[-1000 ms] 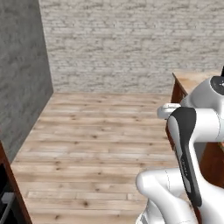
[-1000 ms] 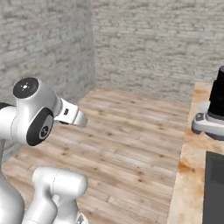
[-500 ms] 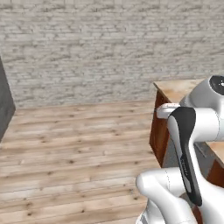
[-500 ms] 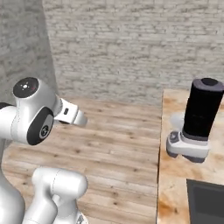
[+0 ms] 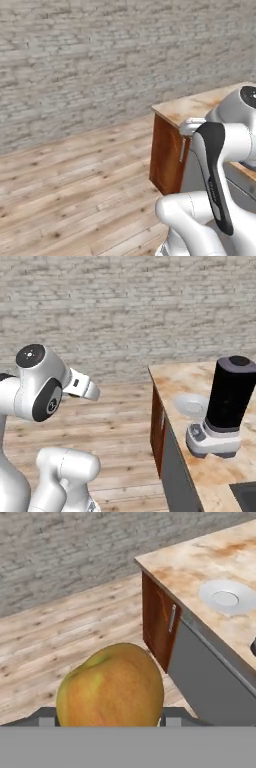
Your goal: Pick the pear and apple from the fridge and place them on the plate next to the blender to make a fruit smoothie.
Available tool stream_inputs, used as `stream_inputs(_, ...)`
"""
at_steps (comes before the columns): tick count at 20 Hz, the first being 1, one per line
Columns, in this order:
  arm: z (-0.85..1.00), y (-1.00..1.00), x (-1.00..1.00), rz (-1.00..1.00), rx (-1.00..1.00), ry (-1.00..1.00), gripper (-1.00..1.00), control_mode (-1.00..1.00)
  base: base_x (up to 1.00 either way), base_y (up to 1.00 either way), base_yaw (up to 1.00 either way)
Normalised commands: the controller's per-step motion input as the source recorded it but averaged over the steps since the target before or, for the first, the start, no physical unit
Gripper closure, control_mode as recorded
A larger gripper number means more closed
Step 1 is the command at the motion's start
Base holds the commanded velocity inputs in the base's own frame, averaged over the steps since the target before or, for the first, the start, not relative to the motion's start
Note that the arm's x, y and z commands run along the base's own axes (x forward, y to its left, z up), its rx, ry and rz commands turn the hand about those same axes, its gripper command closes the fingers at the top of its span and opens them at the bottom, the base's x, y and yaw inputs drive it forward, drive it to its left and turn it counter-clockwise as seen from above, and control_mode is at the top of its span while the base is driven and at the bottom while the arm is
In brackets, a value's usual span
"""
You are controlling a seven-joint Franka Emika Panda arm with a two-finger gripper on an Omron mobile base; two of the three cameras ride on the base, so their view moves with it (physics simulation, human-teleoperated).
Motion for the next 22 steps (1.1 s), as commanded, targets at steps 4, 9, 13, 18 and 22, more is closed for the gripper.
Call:
stream_inputs(4,0.0,0.0,0.0,0.0,0.0,0.0,1.0,1.0,0.51,0.83,-0.69)
stream_inputs(9,0.0,0.0,0.0,0.0,0.0,0.0,1.0,1.0,0.02,0.47,-0.83)
stream_inputs(13,0.0,0.0,0.0,0.0,0.0,0.0,1.0,1.0,0.15,0.49,-0.79)
stream_inputs(18,0.0,0.0,0.0,0.0,0.0,0.0,1.0,1.0,0.69,0.76,-0.65)
stream_inputs(22,0.0,0.0,0.0,0.0,0.0,0.0,1.0,1.0,0.99,0.58,-0.52)
